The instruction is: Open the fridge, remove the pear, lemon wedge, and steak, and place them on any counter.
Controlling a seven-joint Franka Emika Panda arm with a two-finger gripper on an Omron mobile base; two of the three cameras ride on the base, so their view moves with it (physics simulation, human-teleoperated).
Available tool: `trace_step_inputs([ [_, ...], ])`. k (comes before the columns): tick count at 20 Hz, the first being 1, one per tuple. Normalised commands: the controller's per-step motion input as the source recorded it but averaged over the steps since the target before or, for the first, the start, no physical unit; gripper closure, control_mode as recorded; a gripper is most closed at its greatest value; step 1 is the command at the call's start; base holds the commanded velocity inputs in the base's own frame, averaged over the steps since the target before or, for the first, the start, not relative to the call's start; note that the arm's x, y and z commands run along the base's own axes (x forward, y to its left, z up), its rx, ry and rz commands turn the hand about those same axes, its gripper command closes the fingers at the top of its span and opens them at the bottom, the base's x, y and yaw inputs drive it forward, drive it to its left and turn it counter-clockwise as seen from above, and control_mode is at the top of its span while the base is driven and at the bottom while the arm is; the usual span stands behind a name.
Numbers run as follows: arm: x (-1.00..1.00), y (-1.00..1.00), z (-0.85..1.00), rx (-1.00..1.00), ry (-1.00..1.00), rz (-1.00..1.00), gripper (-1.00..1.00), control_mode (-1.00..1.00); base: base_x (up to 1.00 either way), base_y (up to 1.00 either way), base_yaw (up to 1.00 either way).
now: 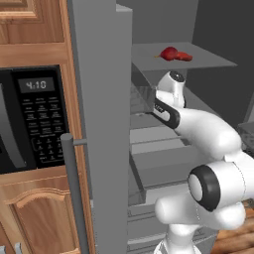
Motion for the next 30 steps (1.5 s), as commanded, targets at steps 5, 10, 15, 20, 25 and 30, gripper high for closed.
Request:
trace_step_inputs([
  [5,0.55,0.0,-0.01,0.0,0.01,0.01,-1.0,-1.0,0.0,0.0,0.0],
  [10,0.64,0.0,-0.1,0.0,0.03,0.02,-1.0,-1.0,0.0,0.0,0.0],
  [15,0.53,0.0,-0.3,0.0,0.05,0.03,-1.0,-1.0,0.0,0.0,0.0],
  [20,0.55,0.0,-0.14,0.0,0.0,0.03,-1.0,-1.0,0.0,0.0,0.0],
  [25,0.57,0.0,-0.12,0.0,0.0,0.03,-1.0,-1.0,0.0,0.0,0.0],
  [30,0.48,0.0,-0.19,0.0,0.03,0.03,-1.0,-1.0,0.0,0.0,0.0],
])
